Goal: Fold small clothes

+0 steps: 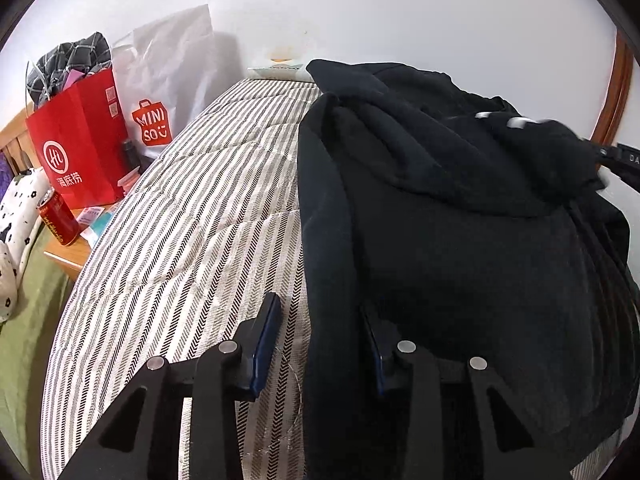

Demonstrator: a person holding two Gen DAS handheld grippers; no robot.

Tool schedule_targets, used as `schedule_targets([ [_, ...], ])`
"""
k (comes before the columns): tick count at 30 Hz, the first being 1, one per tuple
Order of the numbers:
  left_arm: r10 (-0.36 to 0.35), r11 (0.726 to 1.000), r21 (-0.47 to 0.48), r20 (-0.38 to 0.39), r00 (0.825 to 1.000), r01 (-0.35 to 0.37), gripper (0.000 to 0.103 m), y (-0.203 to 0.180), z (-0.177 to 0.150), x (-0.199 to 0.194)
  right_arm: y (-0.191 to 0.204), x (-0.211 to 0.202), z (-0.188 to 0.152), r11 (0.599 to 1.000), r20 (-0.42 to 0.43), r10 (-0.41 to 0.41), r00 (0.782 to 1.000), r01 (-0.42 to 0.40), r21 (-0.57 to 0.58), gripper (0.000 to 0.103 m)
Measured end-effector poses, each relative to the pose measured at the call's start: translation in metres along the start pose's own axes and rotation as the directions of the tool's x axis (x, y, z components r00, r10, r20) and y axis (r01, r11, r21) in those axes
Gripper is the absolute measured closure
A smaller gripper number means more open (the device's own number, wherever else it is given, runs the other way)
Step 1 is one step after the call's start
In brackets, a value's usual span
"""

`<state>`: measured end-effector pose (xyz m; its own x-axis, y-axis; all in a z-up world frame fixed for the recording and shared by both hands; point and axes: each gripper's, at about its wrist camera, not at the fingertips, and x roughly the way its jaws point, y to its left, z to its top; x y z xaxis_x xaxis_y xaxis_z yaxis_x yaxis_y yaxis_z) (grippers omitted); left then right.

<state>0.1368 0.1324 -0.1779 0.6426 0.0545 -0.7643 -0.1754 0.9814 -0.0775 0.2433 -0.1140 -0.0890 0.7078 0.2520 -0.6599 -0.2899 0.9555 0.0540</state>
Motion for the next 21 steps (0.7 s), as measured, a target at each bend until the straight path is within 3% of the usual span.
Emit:
schedule_targets([
  [4, 0.001, 1.000, 0.002, -0.002, 1.000, -0.001, 0.067, 0.000, 0.000, 0.000, -0.082, -0.006, -0.006, 0.981, -0.023, -0.103, 0.994, 0.105, 0.164, 0.101],
  [6, -0.002, 1.000, 0.007, -0.013, 1.000, 0.002, 0.067, -0.001, 0.001, 0.000, -0.112, -0.003, -0.017, 0.963, -0.062, -0.152, 0.987, 0.162, 0.217, 0.097],
  [9, -0.013, 1.000, 0.007, -0.035, 0.999, 0.013, 0.067, 0.000, 0.000, -0.003, -0.137, -0.008, -0.035, 0.945, -0.115, -0.135, 0.984, 0.163, 0.284, 0.093],
  [11, -0.026, 1.000, -0.001, -0.045, 0.999, 0.026, 0.067, 0.001, -0.003, -0.006, -0.142, -0.019, -0.050, 0.940, -0.122, -0.121, 0.985, 0.153, 0.306, 0.066],
  [13, -0.032, 0.999, 0.002, -0.058, 0.998, 0.033, 0.067, 0.001, -0.008, -0.011, -0.142, -0.034, -0.066, 0.937, -0.128, -0.149, 0.980, 0.182, 0.298, 0.050],
  [19, -0.034, 0.999, 0.041, -0.043, 0.999, 0.036, 0.068, 0.003, -0.027, -0.029, -0.139, -0.080, -0.119, 0.942, -0.193, -0.228, 0.954, 0.267, 0.206, 0.045],
  [21, -0.062, 0.998, 0.030, -0.038, 0.997, 0.063, 0.074, 0.006, -0.033, -0.035, -0.141, -0.097, -0.141, 0.938, -0.224, -0.250, 0.942, 0.293, 0.185, 0.045],
])
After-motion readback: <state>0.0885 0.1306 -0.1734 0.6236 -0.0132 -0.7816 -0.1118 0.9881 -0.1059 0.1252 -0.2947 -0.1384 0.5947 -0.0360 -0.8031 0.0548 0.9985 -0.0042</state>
